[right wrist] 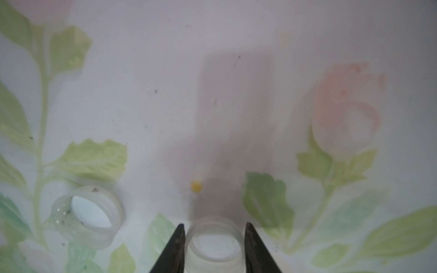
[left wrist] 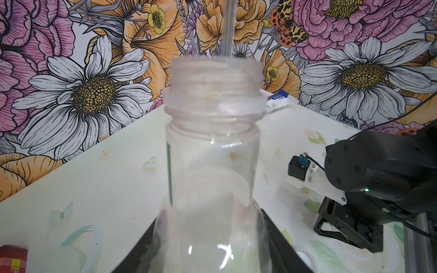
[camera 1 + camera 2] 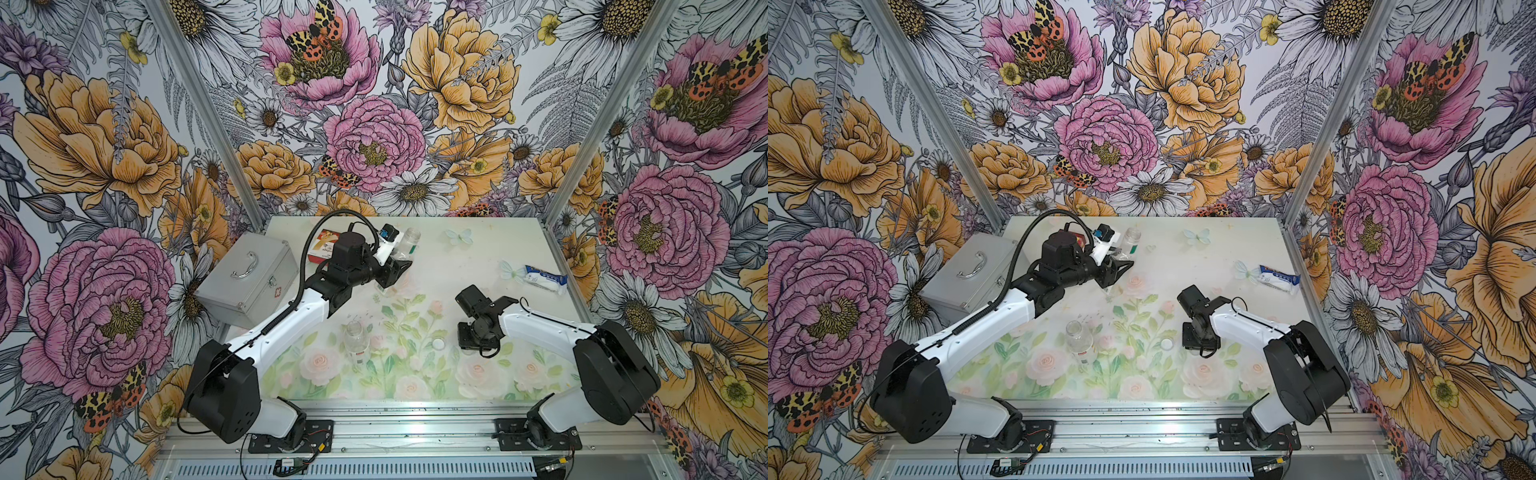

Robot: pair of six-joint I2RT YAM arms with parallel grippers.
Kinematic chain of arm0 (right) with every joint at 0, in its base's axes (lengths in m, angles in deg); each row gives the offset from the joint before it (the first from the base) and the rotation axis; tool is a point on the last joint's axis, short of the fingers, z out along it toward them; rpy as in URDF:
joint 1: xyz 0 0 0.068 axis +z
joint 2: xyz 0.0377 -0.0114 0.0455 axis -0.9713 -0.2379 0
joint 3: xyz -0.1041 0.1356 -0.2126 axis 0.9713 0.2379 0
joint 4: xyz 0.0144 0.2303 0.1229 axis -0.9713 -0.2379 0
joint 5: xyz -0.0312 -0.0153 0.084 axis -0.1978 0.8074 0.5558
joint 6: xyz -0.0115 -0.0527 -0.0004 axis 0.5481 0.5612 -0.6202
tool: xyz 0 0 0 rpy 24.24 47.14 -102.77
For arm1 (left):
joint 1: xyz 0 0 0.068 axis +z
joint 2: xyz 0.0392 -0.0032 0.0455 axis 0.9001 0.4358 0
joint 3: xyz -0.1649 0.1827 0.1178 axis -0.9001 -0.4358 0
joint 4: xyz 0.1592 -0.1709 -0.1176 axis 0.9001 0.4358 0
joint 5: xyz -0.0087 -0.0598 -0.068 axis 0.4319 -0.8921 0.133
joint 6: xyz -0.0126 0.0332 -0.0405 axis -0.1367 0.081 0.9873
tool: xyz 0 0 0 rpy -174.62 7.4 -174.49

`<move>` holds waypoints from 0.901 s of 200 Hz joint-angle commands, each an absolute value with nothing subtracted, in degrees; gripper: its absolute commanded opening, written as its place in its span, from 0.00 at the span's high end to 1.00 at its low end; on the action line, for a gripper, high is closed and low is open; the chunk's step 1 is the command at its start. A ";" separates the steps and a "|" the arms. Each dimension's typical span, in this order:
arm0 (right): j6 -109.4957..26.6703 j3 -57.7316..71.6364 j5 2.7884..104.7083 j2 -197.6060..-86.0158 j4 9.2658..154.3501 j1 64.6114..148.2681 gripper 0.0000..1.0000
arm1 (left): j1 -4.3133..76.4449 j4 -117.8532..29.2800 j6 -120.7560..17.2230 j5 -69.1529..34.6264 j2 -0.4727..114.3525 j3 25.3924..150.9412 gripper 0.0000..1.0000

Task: Screw on the bottle caps
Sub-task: Move the bottle cap to the center of the board.

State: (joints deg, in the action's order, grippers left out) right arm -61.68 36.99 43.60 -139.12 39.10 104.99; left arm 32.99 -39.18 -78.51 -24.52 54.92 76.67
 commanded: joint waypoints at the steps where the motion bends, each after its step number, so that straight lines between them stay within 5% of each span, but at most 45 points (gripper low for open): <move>1: -59.98 35.40 44.69 -137.02 39.27 102.85 0.60 | 30.61 -49.29 -77.60 -21.92 56.90 76.36 0.63; 78: -55.69 32.98 46.71 -141.29 39.36 96.46 0.58 | 23.81 -66.86 -72.31 -18.00 68.21 76.13 0.65; 180: -54.32 32.46 49.95 -140.24 39.86 93.38 0.46 | 22.22 -69.81 -72.24 -18.53 71.82 74.44 0.66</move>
State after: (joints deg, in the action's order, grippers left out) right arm -55.45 33.71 47.79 -142.11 39.54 93.76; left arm 22.65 -67.22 -72.67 -19.36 71.62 75.75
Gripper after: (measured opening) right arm 0.532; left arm 0.560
